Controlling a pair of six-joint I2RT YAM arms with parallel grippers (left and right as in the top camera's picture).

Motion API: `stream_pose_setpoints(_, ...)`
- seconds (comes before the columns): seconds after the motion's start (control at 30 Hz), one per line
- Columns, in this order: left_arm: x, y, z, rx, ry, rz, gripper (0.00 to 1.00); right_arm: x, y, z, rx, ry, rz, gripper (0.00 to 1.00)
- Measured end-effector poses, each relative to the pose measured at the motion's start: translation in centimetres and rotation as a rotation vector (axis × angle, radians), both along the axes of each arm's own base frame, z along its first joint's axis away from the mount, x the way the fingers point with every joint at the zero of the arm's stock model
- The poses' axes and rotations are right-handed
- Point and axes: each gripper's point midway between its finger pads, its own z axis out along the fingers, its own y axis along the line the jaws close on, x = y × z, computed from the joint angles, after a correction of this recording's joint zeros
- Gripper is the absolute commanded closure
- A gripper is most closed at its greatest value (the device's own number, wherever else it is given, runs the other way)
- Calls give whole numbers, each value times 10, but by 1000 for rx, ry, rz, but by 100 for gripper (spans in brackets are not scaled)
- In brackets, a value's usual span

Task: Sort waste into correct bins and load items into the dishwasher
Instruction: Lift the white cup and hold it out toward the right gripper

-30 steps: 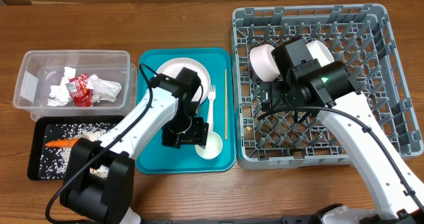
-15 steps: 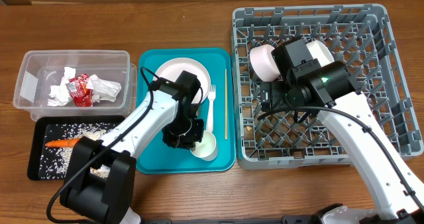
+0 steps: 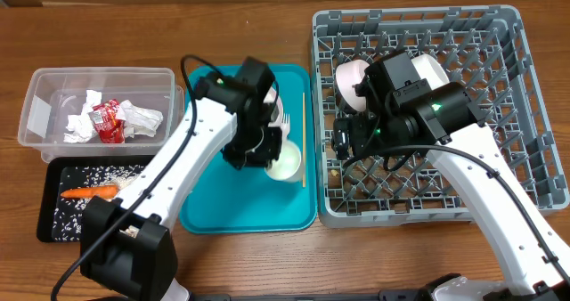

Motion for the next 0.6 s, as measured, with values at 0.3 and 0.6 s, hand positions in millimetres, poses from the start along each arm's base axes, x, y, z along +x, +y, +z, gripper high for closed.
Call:
stream_pose_setpoints(0.3, 57, 18, 53, -74, -206, 15, 96, 5, -3, 2, 32, -7, 5, 9)
stream_pose_setpoints(0.6, 67, 9, 87, -438, -260, -113, 96, 19, -24, 3, 33, -31, -38, 29)
